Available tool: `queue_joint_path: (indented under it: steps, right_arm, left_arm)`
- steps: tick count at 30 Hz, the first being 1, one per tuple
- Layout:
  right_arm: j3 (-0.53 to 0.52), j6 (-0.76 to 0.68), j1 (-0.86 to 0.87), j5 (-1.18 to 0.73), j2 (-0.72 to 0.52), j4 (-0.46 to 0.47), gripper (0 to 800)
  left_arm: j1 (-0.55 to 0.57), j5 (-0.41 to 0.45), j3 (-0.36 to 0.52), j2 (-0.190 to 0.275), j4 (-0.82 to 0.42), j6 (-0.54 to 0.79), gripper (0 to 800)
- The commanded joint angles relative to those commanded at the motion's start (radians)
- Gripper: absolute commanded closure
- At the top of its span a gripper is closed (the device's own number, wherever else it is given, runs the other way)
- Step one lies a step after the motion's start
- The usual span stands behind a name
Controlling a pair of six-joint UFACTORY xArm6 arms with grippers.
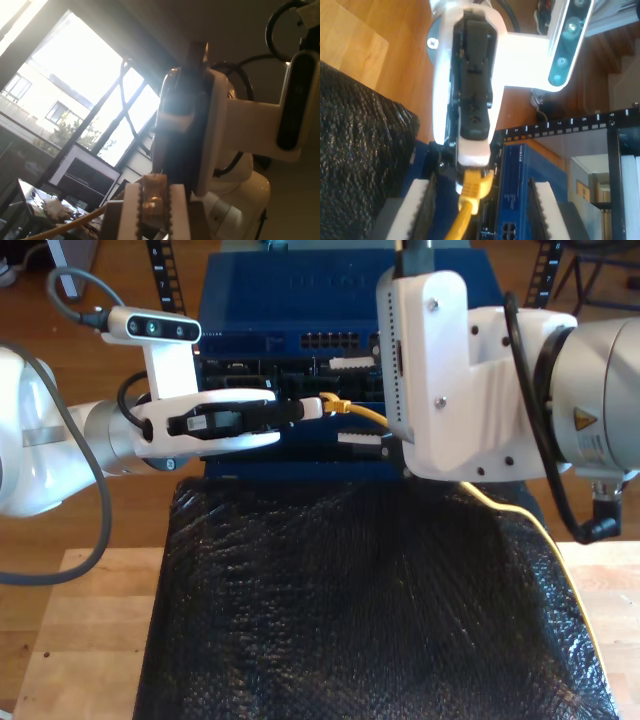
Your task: Grab the cable and plug it in
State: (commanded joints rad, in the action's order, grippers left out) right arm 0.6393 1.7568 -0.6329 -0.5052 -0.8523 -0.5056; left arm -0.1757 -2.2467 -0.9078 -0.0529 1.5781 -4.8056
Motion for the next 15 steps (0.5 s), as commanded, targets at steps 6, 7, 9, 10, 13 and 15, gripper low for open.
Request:
queue_joint_path:
  steps: [6,7,9,10,13,15]
  right_arm:
    - [-0.002,0.000,0.000,0.000,0.000,-0.002,365]
    - [-0.002,-0.002,0.000,0.002,0.000,-0.002,378]
    - [-0.002,-0.002,0.000,0.002,0.000,-0.003,381]
    - [-0.002,-0.002,0.000,0.002,0.000,-0.005,379]
    - [-0.002,-0.002,-0.002,0.002,0.000,-0.014,381]
    - [-0.002,-0.002,-0.002,0.002,0.000,-0.015,381]
  left_arm:
    - [0.000,-0.009,-0.002,0.002,0.000,0.002,795]
    - [0.000,-0.009,-0.002,0.002,0.000,0.003,795]
    - [0.000,-0.009,-0.002,0.002,0.002,0.005,795]
    - [0.000,-0.011,-0.002,0.002,0.002,0.008,795]
    - [-0.002,-0.011,-0.002,0.002,0.005,0.021,795]
    - [-0.002,-0.011,-0.002,0.003,0.009,0.029,795]
